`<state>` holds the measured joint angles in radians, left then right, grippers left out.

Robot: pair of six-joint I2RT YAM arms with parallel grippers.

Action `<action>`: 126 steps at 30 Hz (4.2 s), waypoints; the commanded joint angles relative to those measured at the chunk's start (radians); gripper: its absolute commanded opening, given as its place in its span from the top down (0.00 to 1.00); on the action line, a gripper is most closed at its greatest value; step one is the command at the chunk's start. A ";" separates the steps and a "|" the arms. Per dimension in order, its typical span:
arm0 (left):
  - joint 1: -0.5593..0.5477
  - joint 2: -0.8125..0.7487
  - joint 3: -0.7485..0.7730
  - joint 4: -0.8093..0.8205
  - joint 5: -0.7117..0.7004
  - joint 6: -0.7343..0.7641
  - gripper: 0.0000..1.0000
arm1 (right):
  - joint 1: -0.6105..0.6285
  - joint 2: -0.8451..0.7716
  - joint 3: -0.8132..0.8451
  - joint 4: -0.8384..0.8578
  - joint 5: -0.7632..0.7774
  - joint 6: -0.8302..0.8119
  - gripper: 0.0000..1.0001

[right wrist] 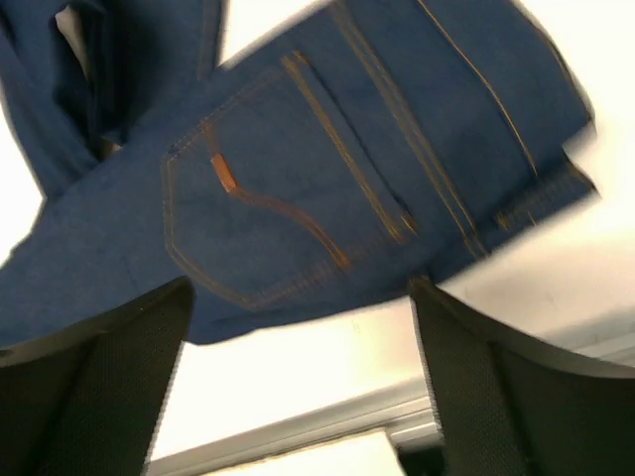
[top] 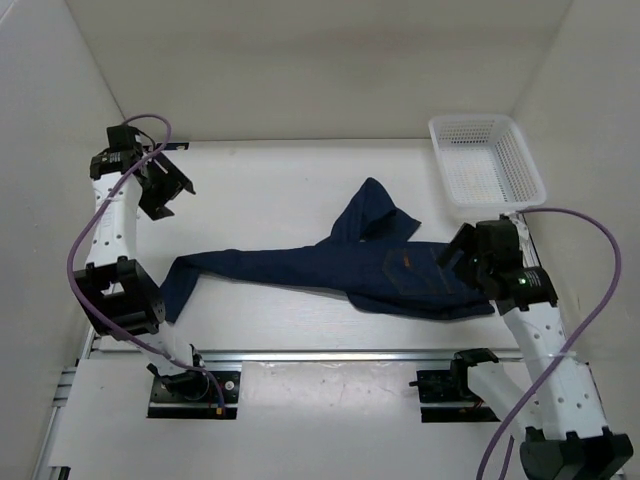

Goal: Fold and stack the trousers
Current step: Flatten the trousers out

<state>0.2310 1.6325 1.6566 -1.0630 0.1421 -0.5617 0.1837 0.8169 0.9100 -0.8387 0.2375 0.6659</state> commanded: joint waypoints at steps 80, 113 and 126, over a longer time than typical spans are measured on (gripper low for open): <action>0.059 0.032 0.271 -0.048 0.096 0.025 0.90 | -0.081 0.048 0.383 -0.005 0.241 0.234 1.00; -0.467 0.355 0.287 -0.021 0.034 0.149 0.19 | -0.052 0.246 0.056 0.075 -0.158 -0.029 0.92; -0.605 0.813 0.668 -0.002 0.195 0.074 0.16 | -0.052 0.355 0.066 0.119 -0.251 -0.104 0.21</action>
<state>-0.3733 2.4924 2.3005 -1.0798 0.2707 -0.4713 0.1276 1.1263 0.9318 -0.7738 0.0357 0.6010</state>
